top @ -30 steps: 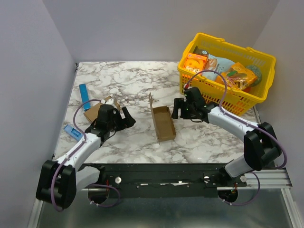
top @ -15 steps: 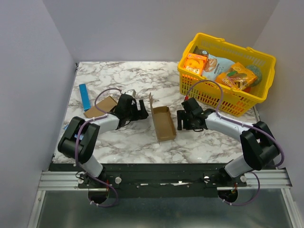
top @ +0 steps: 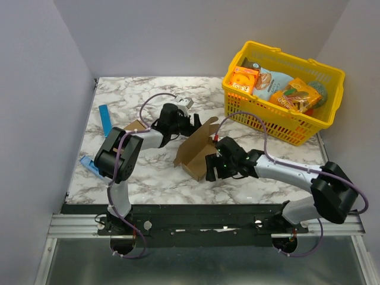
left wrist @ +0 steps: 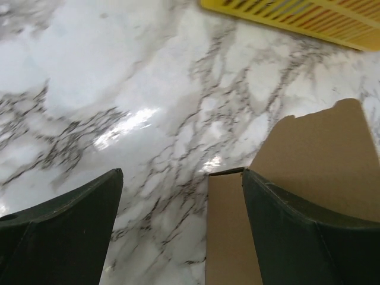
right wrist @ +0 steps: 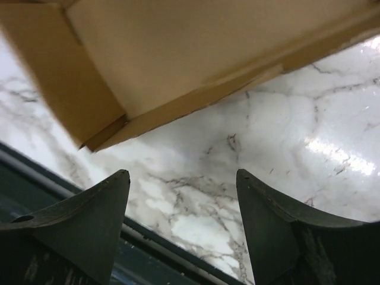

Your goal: Fold the paper box

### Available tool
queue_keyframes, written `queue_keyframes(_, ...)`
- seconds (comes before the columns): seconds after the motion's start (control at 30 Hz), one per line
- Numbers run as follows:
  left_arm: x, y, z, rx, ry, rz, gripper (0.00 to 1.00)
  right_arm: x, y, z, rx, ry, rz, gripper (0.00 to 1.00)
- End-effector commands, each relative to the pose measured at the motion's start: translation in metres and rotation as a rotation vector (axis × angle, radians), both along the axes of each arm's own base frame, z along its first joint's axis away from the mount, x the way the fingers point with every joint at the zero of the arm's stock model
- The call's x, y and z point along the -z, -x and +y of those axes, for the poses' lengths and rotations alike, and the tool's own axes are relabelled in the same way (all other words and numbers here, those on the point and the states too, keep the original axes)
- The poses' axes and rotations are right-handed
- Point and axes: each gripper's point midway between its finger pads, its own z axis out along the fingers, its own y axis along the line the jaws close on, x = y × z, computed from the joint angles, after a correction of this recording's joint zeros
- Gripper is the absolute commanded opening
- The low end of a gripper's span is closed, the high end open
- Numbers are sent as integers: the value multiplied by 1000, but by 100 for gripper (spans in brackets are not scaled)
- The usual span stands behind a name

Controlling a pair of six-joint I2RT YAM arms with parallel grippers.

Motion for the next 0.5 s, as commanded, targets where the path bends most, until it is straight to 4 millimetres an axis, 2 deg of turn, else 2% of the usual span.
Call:
queue_keyframes(0.0, -37, -2, -16, 135, 48, -164, 91, -42, 5, 4, -14, -138, -84, 82)
queue_keyframes(0.03, -52, -10, -8, 103, 41, -196, 91, -49, -1, -1, -5, -128, -130, 84)
queue_keyframes(0.1, -62, -18, 9, 42, 26, -211, 92, -65, -9, -9, -16, -123, -201, 87)
queue_keyframes(0.13, -82, -29, 29, -40, 16, -252, 93, -75, -18, -16, 9, -122, -249, 94)
queue_keyframes(0.17, -86, -30, 40, -77, -14, -247, 93, -79, -33, -30, 54, -123, -263, 95)
queue_keyframes(0.2, -111, -28, 51, -104, -23, -297, 93, -84, -45, -38, 56, -110, -302, 96)
queue_keyframes(0.27, -119, -25, 70, -159, -97, -325, 95, -92, -65, -51, 59, -146, -322, 97)
queue_keyframes(0.33, -139, -17, 77, -181, -103, -355, 96, -105, -86, -53, 33, -153, -410, 98)
queue_keyframes(0.37, -129, -13, 84, -202, -137, -307, 97, -99, -97, -58, 57, -128, -408, 98)
queue_keyframes(0.43, -116, -9, 95, -251, -181, -241, 96, -94, -105, -65, 124, -94, -377, 97)
queue_keyframes(0.47, -99, -5, 110, -314, -241, -177, 94, -85, -106, -73, 171, -61, -353, 96)
